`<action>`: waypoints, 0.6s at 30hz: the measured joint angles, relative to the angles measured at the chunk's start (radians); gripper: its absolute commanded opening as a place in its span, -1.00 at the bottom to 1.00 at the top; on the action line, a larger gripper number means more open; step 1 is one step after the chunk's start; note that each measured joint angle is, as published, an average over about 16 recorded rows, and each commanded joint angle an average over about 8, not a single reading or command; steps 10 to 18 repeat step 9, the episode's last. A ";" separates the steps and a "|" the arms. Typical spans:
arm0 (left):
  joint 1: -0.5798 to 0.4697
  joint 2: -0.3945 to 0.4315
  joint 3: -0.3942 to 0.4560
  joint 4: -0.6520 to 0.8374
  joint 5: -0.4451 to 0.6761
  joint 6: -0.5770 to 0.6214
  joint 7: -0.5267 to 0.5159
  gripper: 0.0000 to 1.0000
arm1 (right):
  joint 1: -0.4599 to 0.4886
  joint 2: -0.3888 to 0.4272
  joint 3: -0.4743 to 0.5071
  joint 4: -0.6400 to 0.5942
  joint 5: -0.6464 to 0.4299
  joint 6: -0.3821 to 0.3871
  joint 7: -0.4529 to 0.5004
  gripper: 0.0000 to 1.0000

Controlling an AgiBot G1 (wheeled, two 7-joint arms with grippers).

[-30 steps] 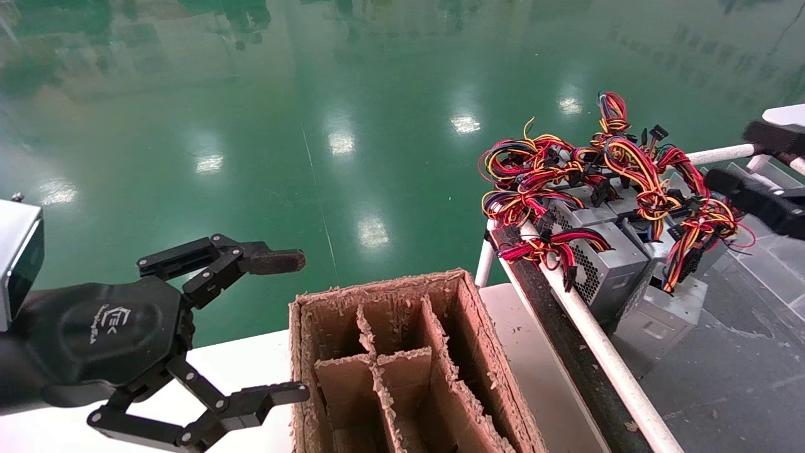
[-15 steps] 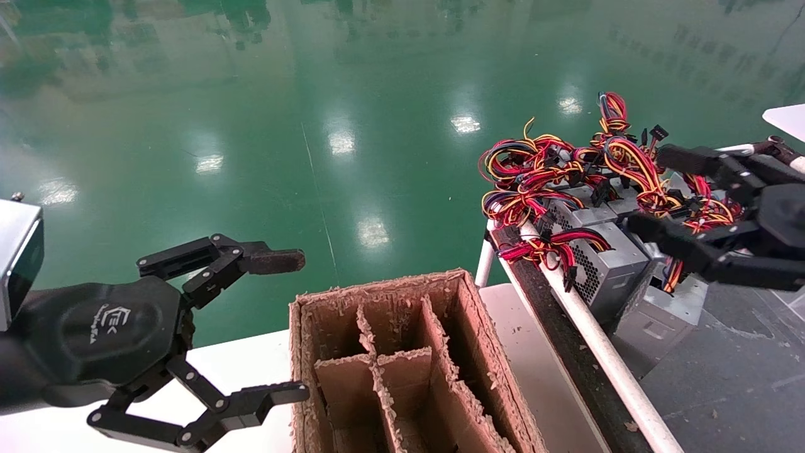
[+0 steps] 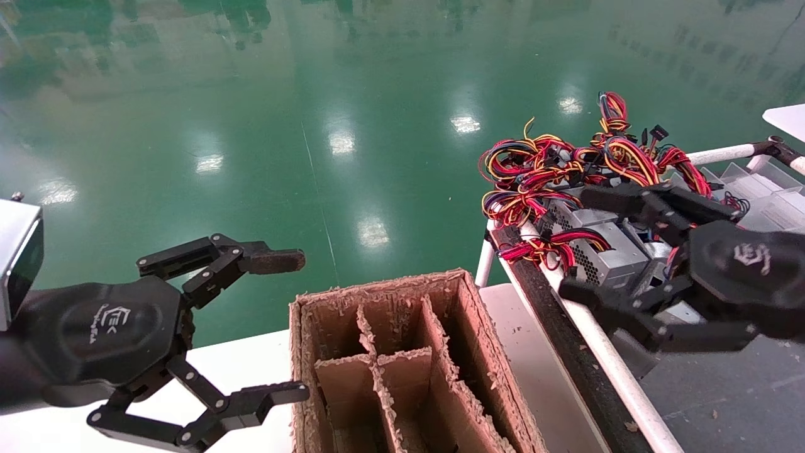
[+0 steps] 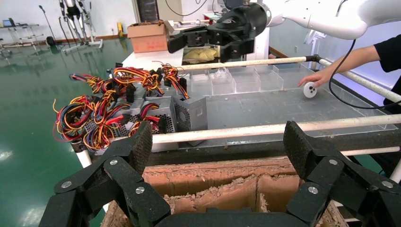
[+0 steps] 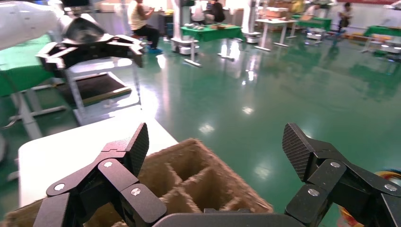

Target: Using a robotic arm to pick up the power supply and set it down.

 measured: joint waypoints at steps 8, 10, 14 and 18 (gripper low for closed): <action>0.000 0.000 0.000 0.000 0.000 0.000 0.000 1.00 | -0.026 -0.011 0.015 0.079 -0.011 0.001 0.025 1.00; 0.000 0.000 0.000 0.000 0.000 0.000 0.000 1.00 | -0.028 -0.012 0.016 0.087 -0.012 0.001 0.028 1.00; 0.000 0.000 0.000 0.000 0.000 0.000 0.000 1.00 | -0.028 -0.012 0.016 0.087 -0.012 0.001 0.028 1.00; 0.000 0.000 0.000 0.000 0.000 0.000 0.000 1.00 | -0.028 -0.012 0.016 0.087 -0.012 0.001 0.028 1.00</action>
